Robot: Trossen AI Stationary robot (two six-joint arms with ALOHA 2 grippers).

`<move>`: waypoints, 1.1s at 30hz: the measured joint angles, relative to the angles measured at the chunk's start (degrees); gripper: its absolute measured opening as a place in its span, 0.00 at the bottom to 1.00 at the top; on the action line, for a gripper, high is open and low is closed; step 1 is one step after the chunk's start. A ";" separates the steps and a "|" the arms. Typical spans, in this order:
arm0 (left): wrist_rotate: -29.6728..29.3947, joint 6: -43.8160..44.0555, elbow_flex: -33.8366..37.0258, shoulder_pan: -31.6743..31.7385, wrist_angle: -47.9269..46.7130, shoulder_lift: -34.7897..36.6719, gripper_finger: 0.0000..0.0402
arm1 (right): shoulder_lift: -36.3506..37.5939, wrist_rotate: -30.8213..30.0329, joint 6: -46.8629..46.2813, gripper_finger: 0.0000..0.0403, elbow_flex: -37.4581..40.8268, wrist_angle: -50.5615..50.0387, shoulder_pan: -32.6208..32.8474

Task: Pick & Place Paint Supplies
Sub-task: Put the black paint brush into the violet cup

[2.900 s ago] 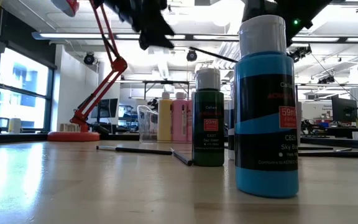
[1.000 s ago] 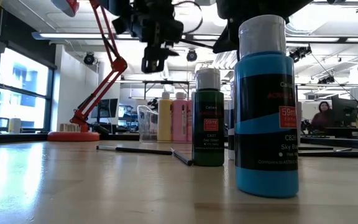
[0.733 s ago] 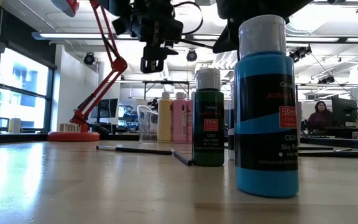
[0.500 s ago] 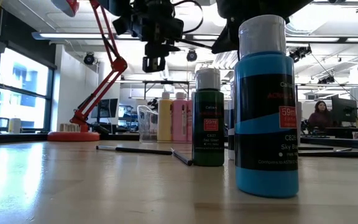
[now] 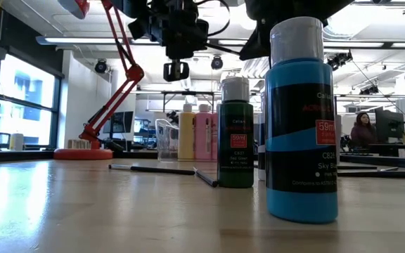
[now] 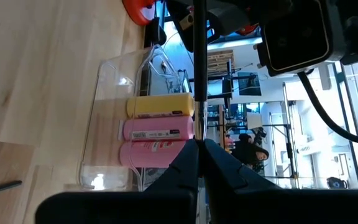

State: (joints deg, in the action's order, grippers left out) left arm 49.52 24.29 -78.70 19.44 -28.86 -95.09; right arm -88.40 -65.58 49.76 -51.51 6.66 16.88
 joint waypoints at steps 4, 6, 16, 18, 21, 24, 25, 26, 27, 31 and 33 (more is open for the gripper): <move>-0.16 -0.03 0.00 -0.56 0.00 0.00 0.14 | 0.00 0.03 0.02 0.01 0.00 -0.02 0.00; -0.22 -0.47 0.00 -0.84 0.00 0.00 0.14 | 0.00 0.11 0.02 0.01 0.00 0.01 0.00; -0.29 -0.98 0.00 -1.48 0.00 0.00 0.14 | 0.00 0.10 0.04 0.01 -0.02 0.01 0.02; -0.31 -1.06 0.00 -1.48 0.00 0.00 0.14 | 0.00 0.09 0.04 0.01 -0.02 0.02 0.00; -0.39 -1.61 0.00 -1.46 -0.10 0.00 0.11 | 0.00 0.01 0.04 0.01 -0.02 0.02 0.02; -0.95 -1.57 0.09 -1.42 -0.63 0.00 0.06 | 0.07 -0.31 0.24 0.01 -0.07 0.05 0.03; -1.07 -1.55 0.17 -1.40 -0.72 -0.02 0.04 | 0.11 -0.41 0.24 0.01 -0.07 0.07 0.06; -1.08 -1.55 0.17 -1.38 -0.70 -0.02 0.03 | 0.11 -0.49 0.24 0.01 -0.07 0.07 0.07; -1.22 -1.57 0.17 -1.35 -0.66 -0.02 0.03 | 0.11 -0.55 0.24 0.01 -0.07 0.07 0.05; -1.61 -2.66 0.17 -1.40 -0.66 -0.02 0.04 | 0.11 -0.50 0.22 0.01 -0.07 0.04 0.04; -1.64 -3.05 0.17 -1.40 -0.80 -0.02 0.04 | 0.11 -0.46 0.22 0.01 -0.07 0.04 0.04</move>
State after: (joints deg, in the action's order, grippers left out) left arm 47.88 21.25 -78.52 18.04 -29.67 -95.11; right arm -88.29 -66.05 49.98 -51.57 6.70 16.93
